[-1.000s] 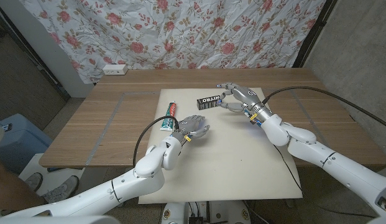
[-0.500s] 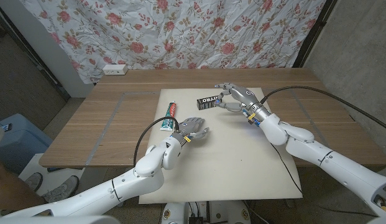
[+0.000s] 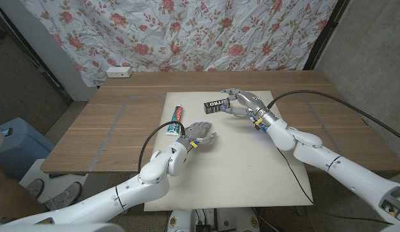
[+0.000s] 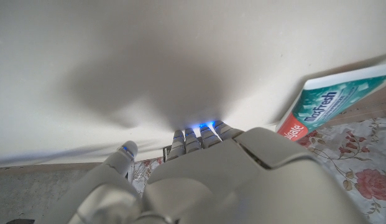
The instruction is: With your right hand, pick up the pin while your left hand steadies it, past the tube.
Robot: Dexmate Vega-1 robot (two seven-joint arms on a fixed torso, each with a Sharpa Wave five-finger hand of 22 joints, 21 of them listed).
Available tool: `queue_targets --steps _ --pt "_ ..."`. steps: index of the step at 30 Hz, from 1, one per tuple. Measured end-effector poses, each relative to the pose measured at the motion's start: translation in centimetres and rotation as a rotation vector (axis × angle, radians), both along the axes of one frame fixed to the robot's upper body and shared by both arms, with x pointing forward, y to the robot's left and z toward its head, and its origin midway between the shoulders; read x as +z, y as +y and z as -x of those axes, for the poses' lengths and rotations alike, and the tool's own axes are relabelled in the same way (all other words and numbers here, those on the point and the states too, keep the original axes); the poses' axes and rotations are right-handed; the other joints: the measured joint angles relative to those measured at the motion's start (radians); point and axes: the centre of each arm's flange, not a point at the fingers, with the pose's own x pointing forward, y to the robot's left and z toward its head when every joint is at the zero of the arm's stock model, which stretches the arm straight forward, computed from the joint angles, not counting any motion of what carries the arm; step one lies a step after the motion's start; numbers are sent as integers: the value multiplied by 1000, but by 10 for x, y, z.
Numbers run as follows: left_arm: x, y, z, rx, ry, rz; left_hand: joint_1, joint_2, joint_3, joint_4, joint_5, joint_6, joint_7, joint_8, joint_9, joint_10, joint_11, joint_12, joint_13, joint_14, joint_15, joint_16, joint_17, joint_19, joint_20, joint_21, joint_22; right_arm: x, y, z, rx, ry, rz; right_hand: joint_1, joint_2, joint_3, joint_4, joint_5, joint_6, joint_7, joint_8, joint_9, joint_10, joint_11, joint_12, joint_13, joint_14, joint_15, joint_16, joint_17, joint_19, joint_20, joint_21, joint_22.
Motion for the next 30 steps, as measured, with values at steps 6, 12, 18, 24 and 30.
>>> queue_targets --steps 6,12,18,24,30 --pt "-1 1 1 3 -3 -1 0 0 -4 4 0 3 0 0 0 5 -5 0 1 0 0 0 0 -1 -1 9 0 -5 3 -2 10 19 -10 4 4 0 0 -2 0 0 -1 -4 0 0 0 0 0 0 4 0 0 0 0 0" --pt "0 2 1 7 -5 -2 0 0 -7 1 0 14 0 1 0 5 -5 0 2 5 5 0 0 -1 -1 10 0 -11 6 -5 13 34 -20 4 4 0 0 -3 0 0 -2 -5 0 0 0 0 0 0 4 0 0 0 0 0" --pt "1 4 1 12 -5 -4 0 0 -11 5 0 18 -4 4 0 5 -5 0 3 5 5 0 0 -1 -1 10 0 -17 5 -9 8 41 -31 4 4 -4 -4 -3 0 0 -2 -6 0 0 0 0 0 0 4 0 0 0 0 0" --pt "2 6 1 15 -5 -6 0 0 -15 1 0 27 -2 4 0 8 -3 0 2 5 5 0 0 -1 -1 10 0 -22 5 -11 7 43 -40 4 4 -4 -4 -3 0 0 -5 -5 0 0 -8 0 0 0 4 0 0 0 -3 0" --pt "3 6 1 15 -2 -9 0 0 -16 3 0 30 -5 4 -1 11 0 0 2 5 5 0 0 -1 -1 10 0 -27 6 -13 4 44 -46 4 4 -4 -4 -3 0 0 -6 -5 0 0 -8 0 0 0 4 0 -7 7 -4 0"
